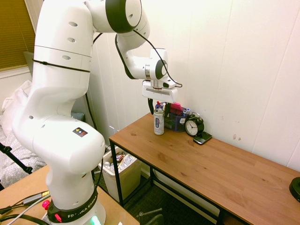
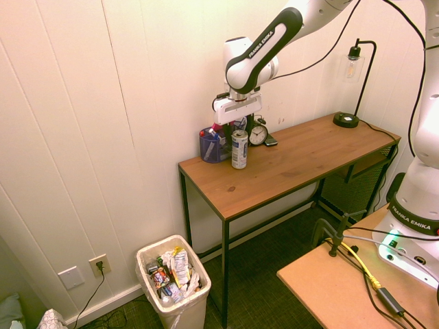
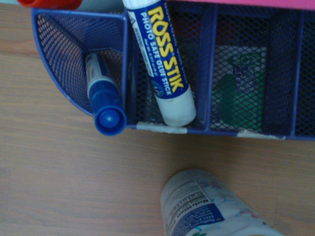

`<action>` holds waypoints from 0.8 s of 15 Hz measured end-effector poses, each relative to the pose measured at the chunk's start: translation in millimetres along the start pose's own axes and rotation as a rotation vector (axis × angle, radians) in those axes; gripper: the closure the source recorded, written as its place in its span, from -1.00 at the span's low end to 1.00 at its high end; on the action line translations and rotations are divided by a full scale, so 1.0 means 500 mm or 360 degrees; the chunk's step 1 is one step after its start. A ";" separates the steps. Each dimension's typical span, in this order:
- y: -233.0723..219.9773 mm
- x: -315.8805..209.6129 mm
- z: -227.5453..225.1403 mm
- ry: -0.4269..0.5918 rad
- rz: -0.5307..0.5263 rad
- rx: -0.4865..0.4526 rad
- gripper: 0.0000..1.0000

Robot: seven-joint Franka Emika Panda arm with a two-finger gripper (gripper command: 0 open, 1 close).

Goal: Throw the can in the trash bin

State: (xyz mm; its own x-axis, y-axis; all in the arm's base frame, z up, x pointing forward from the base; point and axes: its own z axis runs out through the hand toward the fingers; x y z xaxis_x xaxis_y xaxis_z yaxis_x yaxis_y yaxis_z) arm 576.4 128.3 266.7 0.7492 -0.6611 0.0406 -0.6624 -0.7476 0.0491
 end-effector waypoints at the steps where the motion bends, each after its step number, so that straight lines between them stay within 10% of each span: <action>1: 0.000 0.001 0.000 0.0001 -0.0001 0.0001 1.00; 12: -0.049 -0.063 -0.042 0.0054 -0.0111 0.0106 1.00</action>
State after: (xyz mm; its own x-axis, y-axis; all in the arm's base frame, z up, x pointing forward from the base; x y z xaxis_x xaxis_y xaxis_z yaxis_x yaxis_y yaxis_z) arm 569.2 168.9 285.3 0.7925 -0.6055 0.0730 -0.6063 -0.7951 -0.0134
